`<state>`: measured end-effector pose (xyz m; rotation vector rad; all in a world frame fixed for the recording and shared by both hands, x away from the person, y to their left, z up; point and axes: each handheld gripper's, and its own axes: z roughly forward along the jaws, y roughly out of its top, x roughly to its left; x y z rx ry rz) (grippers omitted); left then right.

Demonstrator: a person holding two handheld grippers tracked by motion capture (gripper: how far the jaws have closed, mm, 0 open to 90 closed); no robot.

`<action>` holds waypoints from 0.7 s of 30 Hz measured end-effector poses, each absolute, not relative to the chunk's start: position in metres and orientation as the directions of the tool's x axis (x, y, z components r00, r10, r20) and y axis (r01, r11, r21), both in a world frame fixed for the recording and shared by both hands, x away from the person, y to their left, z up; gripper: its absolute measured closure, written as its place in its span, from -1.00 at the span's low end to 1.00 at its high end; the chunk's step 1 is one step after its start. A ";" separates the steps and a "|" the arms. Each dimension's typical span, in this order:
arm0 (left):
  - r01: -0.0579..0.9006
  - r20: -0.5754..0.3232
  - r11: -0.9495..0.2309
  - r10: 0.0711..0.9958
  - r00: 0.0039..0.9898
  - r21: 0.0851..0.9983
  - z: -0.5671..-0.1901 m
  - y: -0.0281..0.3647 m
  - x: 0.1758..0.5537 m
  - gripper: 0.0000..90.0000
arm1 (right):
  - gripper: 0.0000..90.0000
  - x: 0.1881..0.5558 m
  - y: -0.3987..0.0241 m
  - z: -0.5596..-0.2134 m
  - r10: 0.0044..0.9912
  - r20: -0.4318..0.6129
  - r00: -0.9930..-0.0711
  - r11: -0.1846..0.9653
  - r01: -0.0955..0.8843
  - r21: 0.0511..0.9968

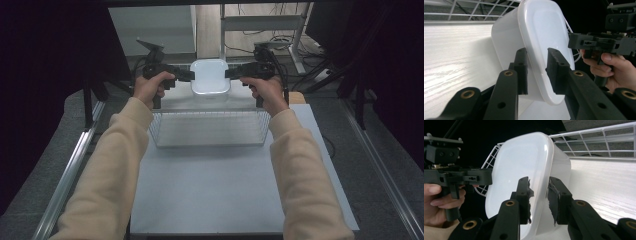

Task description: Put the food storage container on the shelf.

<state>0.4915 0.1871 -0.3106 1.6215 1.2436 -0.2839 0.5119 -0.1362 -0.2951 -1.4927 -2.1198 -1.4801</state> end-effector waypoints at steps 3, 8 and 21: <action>0.824 -0.692 0.068 0.584 0.424 0.562 -0.314 0.186 0.494 0.48 | 0.54 0.515 -0.134 -0.300 0.627 0.620 -0.471 -0.006 0.794 0.608; 0.821 -0.682 0.058 0.592 0.431 0.568 -0.317 0.184 0.494 0.37 | 0.51 0.515 -0.133 -0.302 0.633 0.615 -0.470 -0.006 0.792 0.611; 0.709 -0.530 0.030 0.688 0.496 0.704 -0.303 0.179 0.476 -0.30 | -0.27 0.497 -0.130 -0.290 0.652 0.545 -0.527 0.008 0.723 0.691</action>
